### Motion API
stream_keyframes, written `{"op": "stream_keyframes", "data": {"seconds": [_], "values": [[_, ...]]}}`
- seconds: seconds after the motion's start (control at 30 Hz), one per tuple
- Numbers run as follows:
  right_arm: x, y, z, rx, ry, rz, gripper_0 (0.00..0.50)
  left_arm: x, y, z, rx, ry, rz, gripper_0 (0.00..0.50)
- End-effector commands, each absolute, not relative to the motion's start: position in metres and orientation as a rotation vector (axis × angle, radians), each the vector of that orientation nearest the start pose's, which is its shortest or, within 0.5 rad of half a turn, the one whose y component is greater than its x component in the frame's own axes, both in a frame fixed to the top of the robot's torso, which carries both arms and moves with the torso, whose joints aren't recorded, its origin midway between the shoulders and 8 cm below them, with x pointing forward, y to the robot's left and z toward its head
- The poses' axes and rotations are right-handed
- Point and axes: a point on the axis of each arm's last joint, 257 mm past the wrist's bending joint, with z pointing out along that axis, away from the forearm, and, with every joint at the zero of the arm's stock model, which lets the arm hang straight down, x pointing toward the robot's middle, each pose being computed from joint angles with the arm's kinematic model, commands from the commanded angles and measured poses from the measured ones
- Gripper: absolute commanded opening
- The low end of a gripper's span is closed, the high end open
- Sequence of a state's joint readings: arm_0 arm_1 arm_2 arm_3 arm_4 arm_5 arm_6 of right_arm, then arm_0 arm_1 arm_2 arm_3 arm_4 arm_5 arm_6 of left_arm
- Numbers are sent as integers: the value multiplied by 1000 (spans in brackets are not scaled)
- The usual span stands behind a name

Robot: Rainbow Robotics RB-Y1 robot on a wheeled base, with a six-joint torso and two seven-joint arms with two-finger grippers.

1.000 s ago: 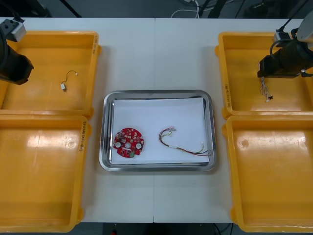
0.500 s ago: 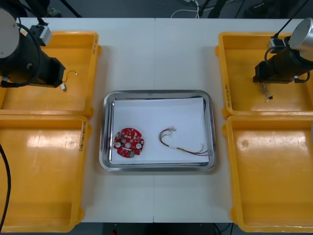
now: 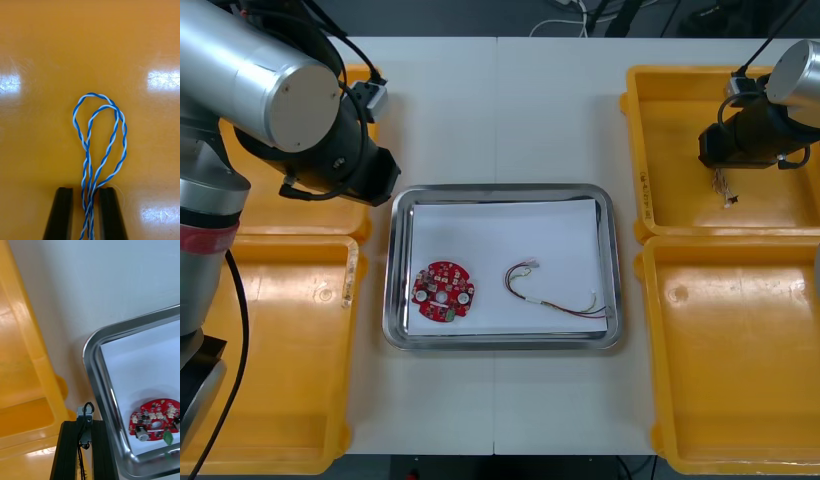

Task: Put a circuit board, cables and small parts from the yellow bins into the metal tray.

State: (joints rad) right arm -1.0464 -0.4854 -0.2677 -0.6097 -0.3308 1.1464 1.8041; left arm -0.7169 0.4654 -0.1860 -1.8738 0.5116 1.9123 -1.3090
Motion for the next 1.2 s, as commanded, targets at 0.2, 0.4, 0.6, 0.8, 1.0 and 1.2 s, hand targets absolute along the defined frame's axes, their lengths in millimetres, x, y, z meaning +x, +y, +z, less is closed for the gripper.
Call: {"op": "stream_keyframes", "data": {"seconds": [0.2, 0.4, 0.6, 0.8, 1.0, 1.2], "values": [[654, -352, -199, -42, 2509, 12, 0, 485, 136, -155, 323, 2625, 3, 0], [654, -352, -199, -58, 2509, 7, 0, 495, 118, -166, 351, 2613, -10, 0], [654, -353, -199, -68, 2508, 1, 0, 499, 106, -177, 377, 2610, -23, 0], [649, -353, -185, -99, 2525, -9, 0, 502, 102, -193, 395, 2621, -5, 0], [641, -351, -161, -141, 2544, -36, 0, 503, 98, -208, 409, 2629, 5, 0], [630, -352, -139, -163, 2564, -59, 0, 505, 97, -214, 408, 2630, 4, 0]]}}
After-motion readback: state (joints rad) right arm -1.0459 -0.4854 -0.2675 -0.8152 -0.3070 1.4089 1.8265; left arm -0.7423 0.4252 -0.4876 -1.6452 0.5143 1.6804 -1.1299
